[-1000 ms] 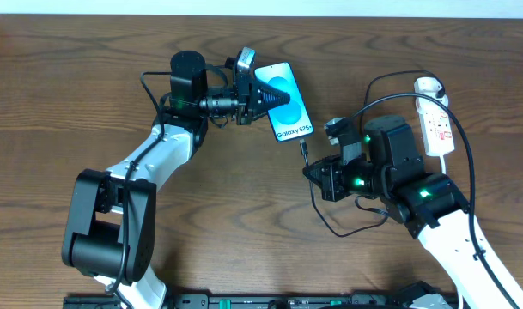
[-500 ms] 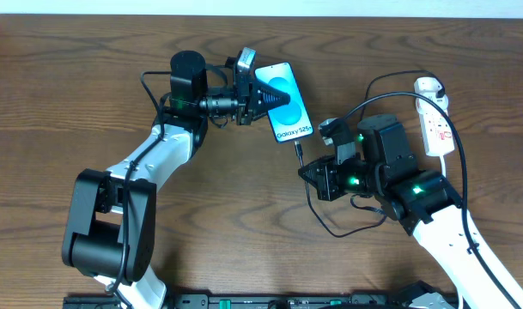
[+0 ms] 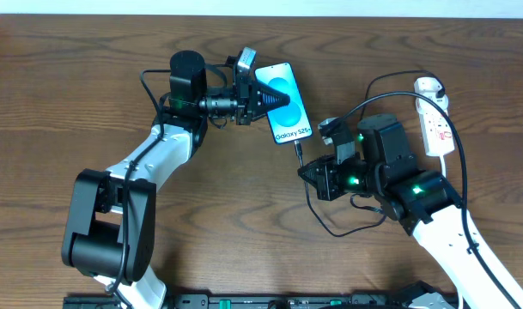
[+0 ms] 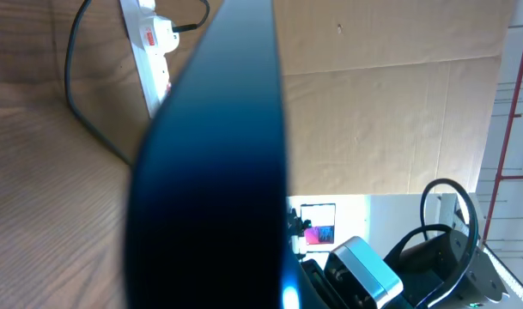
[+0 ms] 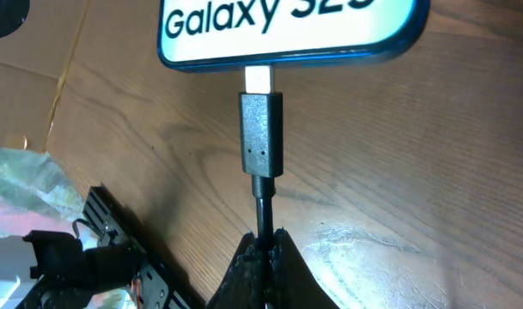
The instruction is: Plug charger to phone and switch on socket
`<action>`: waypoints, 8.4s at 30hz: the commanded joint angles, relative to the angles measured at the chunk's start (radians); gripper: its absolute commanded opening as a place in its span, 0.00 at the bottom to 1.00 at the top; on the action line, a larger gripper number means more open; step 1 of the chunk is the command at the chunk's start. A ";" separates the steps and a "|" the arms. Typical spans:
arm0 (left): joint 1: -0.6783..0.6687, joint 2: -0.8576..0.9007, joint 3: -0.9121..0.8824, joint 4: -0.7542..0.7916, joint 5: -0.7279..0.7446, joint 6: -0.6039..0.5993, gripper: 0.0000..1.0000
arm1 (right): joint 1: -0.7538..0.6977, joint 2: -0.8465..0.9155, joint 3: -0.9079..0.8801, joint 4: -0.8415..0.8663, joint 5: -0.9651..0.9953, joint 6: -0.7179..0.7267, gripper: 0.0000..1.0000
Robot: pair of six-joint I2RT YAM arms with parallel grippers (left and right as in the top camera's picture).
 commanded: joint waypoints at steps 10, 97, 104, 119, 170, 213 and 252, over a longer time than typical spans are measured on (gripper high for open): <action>-0.002 -0.018 0.023 0.008 0.016 -0.013 0.07 | 0.025 0.005 0.001 0.006 -0.003 0.011 0.01; -0.050 -0.018 0.023 0.008 0.095 0.081 0.07 | 0.026 0.006 0.001 0.119 0.128 0.047 0.01; -0.060 -0.018 0.023 0.008 0.095 0.082 0.07 | 0.026 0.007 0.000 0.160 0.133 0.060 0.01; -0.068 -0.018 0.023 0.009 0.163 0.164 0.07 | 0.026 0.006 0.000 0.195 0.166 0.052 0.01; -0.081 -0.018 0.022 0.008 0.091 0.164 0.07 | 0.267 0.014 0.032 -0.045 0.498 0.141 0.36; -0.114 -0.018 0.007 0.009 0.110 0.200 0.07 | 0.241 0.014 0.033 0.163 0.504 0.186 0.04; -0.220 0.078 0.363 -0.836 -0.471 0.739 0.07 | 0.174 -0.710 0.078 -0.193 0.995 0.224 0.89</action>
